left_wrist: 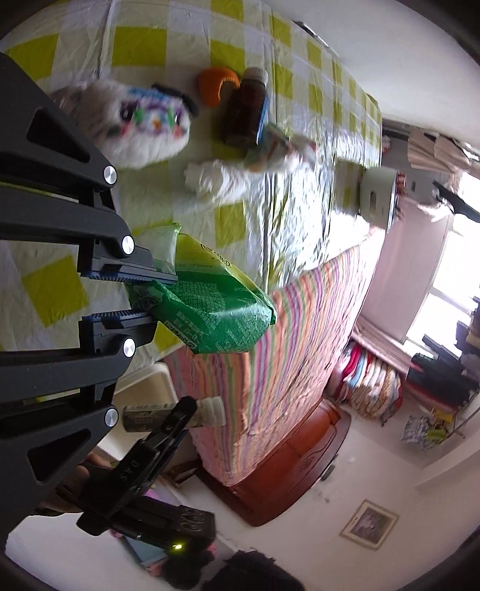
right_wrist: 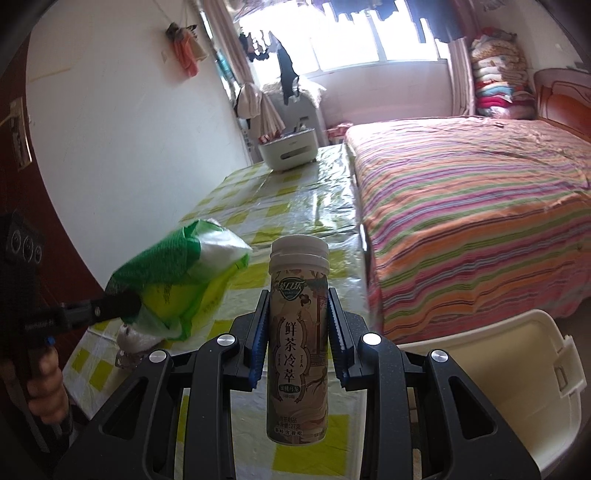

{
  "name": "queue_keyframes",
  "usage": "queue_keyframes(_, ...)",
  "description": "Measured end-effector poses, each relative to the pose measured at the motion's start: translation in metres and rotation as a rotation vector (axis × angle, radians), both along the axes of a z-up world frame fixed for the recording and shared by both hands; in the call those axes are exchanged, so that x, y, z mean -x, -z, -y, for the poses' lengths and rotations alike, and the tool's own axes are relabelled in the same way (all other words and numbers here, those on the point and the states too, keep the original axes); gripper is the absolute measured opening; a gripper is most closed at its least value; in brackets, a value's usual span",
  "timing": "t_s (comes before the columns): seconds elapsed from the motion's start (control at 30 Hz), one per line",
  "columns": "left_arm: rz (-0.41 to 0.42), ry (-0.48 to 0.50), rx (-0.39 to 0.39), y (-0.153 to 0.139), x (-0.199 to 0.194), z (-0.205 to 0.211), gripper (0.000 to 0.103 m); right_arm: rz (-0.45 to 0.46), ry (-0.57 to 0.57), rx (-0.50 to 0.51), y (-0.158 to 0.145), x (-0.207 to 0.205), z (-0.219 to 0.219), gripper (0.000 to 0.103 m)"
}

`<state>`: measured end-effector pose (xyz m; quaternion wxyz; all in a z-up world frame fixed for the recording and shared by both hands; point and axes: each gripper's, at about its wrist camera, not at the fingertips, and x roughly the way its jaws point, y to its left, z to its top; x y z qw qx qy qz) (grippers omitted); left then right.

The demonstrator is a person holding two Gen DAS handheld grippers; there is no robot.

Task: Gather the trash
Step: 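Carry the tea bottle and green bag with both tools toward the cream bin, then release the tea bottle into the cream bin by opening the right tool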

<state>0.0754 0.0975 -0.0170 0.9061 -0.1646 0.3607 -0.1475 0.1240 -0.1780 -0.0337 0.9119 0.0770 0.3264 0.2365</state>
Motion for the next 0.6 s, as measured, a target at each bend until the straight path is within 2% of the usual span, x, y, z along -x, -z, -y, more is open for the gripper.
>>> queue_keyframes(0.3,0.005,0.105,-0.030,0.003,0.004,0.050,0.013,0.018,0.093,-0.048,-0.001,0.012,0.042,0.028)
queue_keyframes(0.6,0.012,0.178,-0.050,0.004,0.006,0.088,0.013,0.040,0.217,-0.052,0.003,0.028,0.086,0.028)
